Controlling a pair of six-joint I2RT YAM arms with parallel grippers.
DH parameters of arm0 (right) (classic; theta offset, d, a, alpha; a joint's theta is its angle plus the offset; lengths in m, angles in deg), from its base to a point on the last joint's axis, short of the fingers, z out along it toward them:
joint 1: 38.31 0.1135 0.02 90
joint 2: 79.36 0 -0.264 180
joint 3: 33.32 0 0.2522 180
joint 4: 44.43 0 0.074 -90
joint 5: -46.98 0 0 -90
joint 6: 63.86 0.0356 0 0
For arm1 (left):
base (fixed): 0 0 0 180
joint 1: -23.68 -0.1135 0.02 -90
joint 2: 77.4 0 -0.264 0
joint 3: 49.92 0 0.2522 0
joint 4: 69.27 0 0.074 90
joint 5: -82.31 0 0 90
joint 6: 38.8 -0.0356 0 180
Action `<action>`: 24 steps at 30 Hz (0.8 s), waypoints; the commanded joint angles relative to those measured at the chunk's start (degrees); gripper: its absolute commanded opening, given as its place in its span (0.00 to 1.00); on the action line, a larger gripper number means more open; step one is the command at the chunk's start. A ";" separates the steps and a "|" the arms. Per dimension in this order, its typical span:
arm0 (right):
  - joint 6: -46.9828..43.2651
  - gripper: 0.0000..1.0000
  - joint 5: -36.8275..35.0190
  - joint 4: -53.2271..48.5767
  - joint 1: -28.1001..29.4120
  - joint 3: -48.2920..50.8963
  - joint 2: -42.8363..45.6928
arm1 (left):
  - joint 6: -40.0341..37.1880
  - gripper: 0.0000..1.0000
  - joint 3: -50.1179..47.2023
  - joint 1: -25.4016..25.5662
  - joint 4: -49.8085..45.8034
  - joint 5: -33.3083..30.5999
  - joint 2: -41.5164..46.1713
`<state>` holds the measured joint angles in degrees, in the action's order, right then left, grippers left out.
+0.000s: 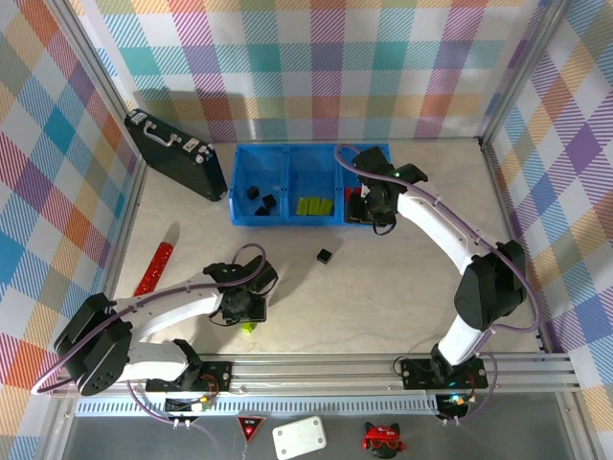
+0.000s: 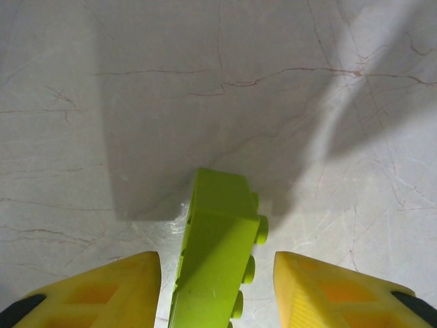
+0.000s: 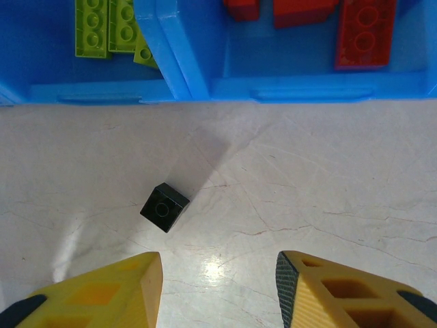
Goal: Sort the legos into containers by color
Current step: Pick up the lego from the middle-left of the table.
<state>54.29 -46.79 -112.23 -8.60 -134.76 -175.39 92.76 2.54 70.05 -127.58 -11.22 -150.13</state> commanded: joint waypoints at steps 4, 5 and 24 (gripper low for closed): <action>0.77 0.49 0.43 -0.12 0.34 0.83 2.43 | -0.38 0.39 -0.90 0.77 0.50 -0.12 -0.92; 0.73 0.49 0.43 -0.14 0.29 0.94 2.52 | -0.35 0.38 -0.90 0.79 0.57 -0.15 -0.92; 0.29 0.47 -2.91 -0.47 -0.96 5.41 8.32 | -4.52 0.21 17.11 0.47 -0.75 -1.74 -6.49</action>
<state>54.42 -48.62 -112.23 -9.08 -130.43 -169.27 90.77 15.89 70.10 -126.58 -11.74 -154.89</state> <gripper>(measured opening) 0.475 0.223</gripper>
